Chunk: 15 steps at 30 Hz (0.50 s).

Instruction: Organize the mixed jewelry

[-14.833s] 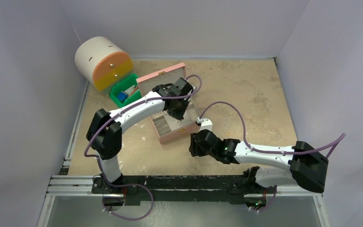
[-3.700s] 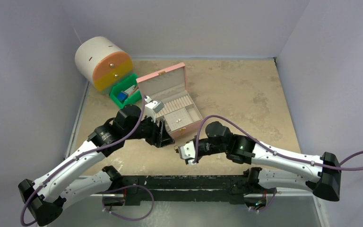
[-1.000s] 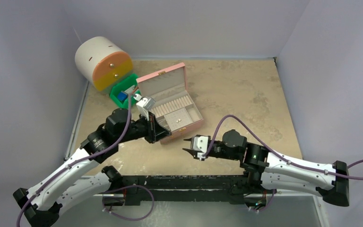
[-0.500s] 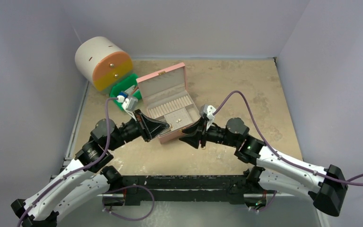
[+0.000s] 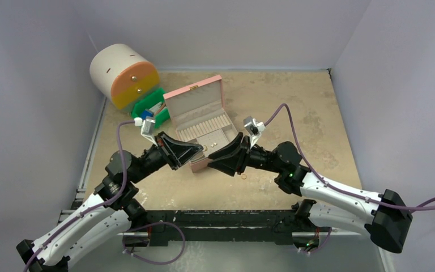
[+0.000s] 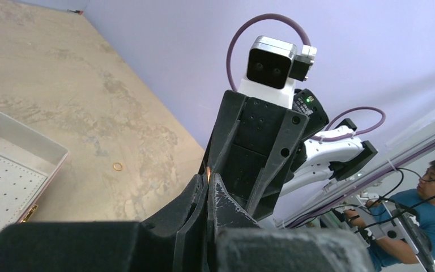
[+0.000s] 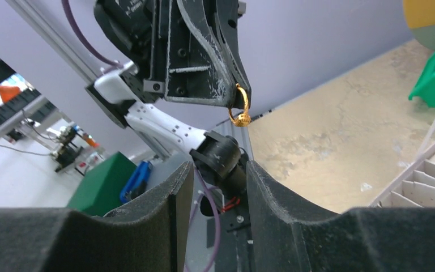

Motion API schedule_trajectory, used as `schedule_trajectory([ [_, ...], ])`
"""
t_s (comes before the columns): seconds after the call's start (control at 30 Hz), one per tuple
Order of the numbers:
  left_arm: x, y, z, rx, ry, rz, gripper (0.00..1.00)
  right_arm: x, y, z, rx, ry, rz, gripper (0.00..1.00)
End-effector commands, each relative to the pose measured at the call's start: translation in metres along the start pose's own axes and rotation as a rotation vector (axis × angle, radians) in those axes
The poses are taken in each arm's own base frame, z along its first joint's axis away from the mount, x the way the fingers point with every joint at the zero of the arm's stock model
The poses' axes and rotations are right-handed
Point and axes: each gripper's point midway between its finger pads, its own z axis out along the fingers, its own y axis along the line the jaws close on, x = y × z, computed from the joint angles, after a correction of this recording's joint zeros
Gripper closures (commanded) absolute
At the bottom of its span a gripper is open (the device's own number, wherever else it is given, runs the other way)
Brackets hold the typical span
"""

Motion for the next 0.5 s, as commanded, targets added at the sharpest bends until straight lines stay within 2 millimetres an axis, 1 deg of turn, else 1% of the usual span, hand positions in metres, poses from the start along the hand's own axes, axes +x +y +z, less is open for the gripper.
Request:
schedule_trajectory([
  [0.0, -0.018, -0.028, -0.002, 0.117, -0.077, -0.019, 1.0, -0.054, 0.03, 0.008, -0.084, -0.174, 0.028, 0.58],
  [0.13, -0.019, -0.029, -0.002, 0.125, -0.083, -0.023, 1.0, -0.066, 0.035, 0.011, -0.106, -0.216, 0.058, 0.57],
  [0.33, -0.021, -0.035, -0.003, 0.151, -0.09, -0.028, 1.0, -0.08, 0.036, 0.015, -0.108, -0.273, 0.101, 0.58],
  [0.47, -0.021, -0.035, -0.004, 0.152, -0.093, -0.025, 1.0, -0.083, 0.036, 0.018, -0.115, -0.284, 0.114, 0.58],
])
